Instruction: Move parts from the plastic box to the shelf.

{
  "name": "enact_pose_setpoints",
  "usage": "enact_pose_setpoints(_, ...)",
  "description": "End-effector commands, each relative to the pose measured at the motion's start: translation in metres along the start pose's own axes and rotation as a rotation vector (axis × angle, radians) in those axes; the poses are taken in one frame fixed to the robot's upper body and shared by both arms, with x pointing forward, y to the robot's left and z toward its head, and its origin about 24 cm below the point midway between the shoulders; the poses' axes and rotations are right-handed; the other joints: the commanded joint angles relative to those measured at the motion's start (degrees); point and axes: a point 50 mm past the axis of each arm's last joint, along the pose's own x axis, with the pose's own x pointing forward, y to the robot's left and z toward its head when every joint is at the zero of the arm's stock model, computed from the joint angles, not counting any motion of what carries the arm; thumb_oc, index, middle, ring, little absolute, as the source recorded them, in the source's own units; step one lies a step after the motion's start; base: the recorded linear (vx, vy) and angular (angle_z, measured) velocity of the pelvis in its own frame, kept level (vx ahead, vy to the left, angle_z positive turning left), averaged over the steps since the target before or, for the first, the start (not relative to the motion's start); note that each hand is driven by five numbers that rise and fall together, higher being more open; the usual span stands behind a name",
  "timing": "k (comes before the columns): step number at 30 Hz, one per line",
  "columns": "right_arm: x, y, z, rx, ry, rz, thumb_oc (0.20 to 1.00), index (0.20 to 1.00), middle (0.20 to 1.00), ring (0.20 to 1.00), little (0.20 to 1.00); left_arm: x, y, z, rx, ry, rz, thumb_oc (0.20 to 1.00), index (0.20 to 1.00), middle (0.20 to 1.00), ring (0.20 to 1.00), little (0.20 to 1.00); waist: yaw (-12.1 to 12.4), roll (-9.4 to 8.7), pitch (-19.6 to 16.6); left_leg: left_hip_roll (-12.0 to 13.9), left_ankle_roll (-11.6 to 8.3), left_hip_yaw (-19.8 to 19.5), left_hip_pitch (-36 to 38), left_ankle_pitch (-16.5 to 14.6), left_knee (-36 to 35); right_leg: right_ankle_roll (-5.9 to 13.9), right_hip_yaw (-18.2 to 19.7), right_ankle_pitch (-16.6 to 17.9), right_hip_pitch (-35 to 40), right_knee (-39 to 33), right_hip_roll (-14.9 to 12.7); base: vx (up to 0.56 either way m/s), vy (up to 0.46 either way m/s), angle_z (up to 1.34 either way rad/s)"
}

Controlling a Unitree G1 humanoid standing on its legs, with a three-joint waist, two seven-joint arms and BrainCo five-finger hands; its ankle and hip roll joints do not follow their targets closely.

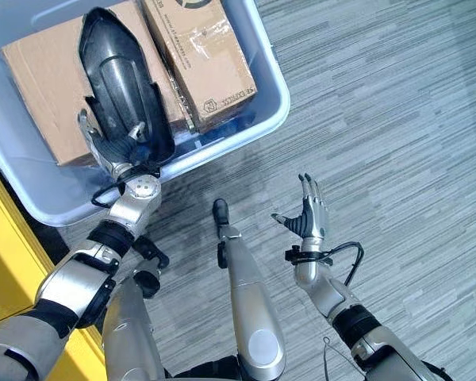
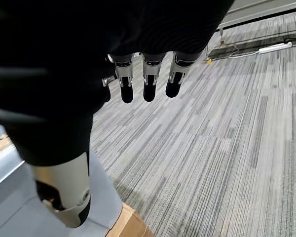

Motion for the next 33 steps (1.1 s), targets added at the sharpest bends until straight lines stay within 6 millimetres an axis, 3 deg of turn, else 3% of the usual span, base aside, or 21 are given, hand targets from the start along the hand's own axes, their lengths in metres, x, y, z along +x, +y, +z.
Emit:
enact_pose_setpoints(1,0.003,-0.006,0.004,0.024,-0.011,-0.029,1.000,1.000,1.000,1.000,1.000,0.003,0.012,-0.022,-0.020,0.155,0.077,1.000,1.000,1.000,1.000,1.000,0.7,-2.23,-1.9,2.0,-2.64,-3.5,-3.9,-4.8,8.8,4.48,-4.3,-0.6,-0.6,2.6,-4.1,0.00,0.000,0.00)
enact_pose_setpoints(5,0.005,-0.001,0.006,0.037,0.004,-0.023,1.000,1.000,1.000,1.000,1.000,0.014,0.027,-0.035,-0.058,0.281,0.216,1.000,1.000,1.000,1.000,1.000,0.6,-2.74,-1.9,2.4,-3.07,-3.8,-4.4,-4.9,9.4,4.58,-4.6,-0.6,-1.0,3.0,-4.2,0.00,-0.023,0.01)
enact_pose_setpoints(12,0.008,-0.001,0.008,0.039,0.009,-0.026,1.000,1.000,1.000,1.000,1.000,0.022,0.032,-0.029,-0.025,0.236,0.268,1.000,1.000,1.000,1.000,1.000,0.4,-3.15,-1.9,2.5,-3.20,-3.9,-5.0,-4.7,9.4,4.48,-4.8,-0.4,-1.6,3.0,-4.2,0.00,-0.007,0.01)
enact_pose_setpoints(19,0.009,-0.003,0.009,0.044,0.015,-0.037,1.000,1.000,1.000,1.000,1.000,0.014,0.008,-0.020,0.156,0.071,-0.027,1.000,1.000,1.000,1.000,1.000,0.2,-3.27,-1.9,2.3,-2.93,-3.8,-5.7,-4.7,9.3,4.30,-4.8,0.0,-2.3,2.8,-4.2,0.00,0.001,0.00)
enact_pose_setpoints(26,0.016,-0.011,0.011,0.034,0.015,-0.039,1.000,1.000,1.000,1.000,1.000,-0.005,-0.007,-0.030,0.345,0.003,-0.246,1.000,1.000,1.000,1.000,1.000,-0.2,-2.73,-1.9,2.1,-2.80,-3.0,-6.0,-4.4,8.7,4.22,-4.2,0.5,-3.1,2.1,-3.9,0.00,0.006,0.01)
enact_pose_setpoints(31,0.019,-0.016,0.011,0.032,0.003,-0.044,1.000,1.000,1.000,1.000,1.000,-0.008,-0.006,-0.042,0.387,0.055,-0.313,1.000,1.000,1.000,1.000,1.000,-0.6,-2.43,-1.9,1.9,-2.73,-2.5,-6.2,-4.3,8.6,4.15,-3.9,0.6,-3.6,1.9,-3.7,0.00,0.023,0.00)
enact_pose_setpoints(33,0.020,-0.019,0.012,0.025,-0.007,-0.046,1.000,1.000,1.000,1.000,1.000,-0.008,-0.003,-0.048,0.337,0.150,-0.285,1.000,1.000,1.000,1.000,1.000,-0.8,-2.44,-1.9,2.0,-2.87,-2.4,-6.7,-4.2,8.8,4.09,-3.9,0.6,-4.2,2.1,-3.7,0.00,0.017,-0.05)
